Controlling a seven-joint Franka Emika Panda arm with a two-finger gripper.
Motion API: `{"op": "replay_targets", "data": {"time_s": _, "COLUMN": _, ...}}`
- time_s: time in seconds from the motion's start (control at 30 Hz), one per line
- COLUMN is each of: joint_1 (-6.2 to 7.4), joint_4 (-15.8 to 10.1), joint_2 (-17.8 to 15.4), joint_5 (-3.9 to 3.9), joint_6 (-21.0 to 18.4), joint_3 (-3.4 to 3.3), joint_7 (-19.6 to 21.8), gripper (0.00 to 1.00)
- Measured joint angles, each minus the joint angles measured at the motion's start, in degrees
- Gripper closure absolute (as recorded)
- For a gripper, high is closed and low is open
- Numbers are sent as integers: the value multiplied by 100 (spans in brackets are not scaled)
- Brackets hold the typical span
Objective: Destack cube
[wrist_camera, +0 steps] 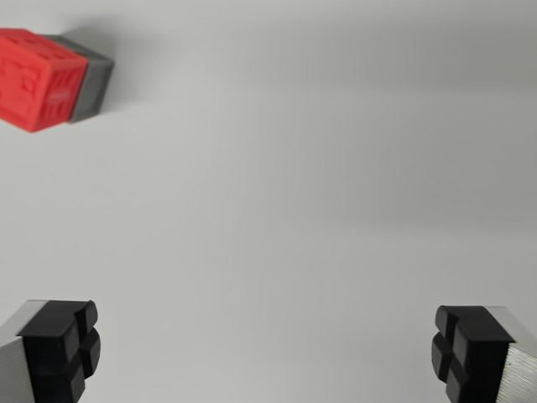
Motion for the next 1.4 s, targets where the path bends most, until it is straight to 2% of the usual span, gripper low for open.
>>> {"op": "replay_targets", "data": {"time_s": 0.73, "joint_1": 33, "joint_4": 0, "joint_2": 40, "joint_5": 0, "joint_6": 32, "joint_3": 2, "joint_7": 91, "gripper": 0}}
{"op": "replay_targets", "data": {"time_s": 1.1, "joint_1": 143, "joint_4": -10, "joint_2": 158, "joint_5": -1, "joint_6": 173, "joint_3": 8, "joint_7": 365, "gripper": 0}}
{"op": "replay_targets", "data": {"time_s": 1.4, "joint_1": 290, "joint_4": -15, "joint_2": 328, "joint_5": -8, "joint_6": 370, "joint_3": 14, "joint_7": 730, "gripper": 0}}
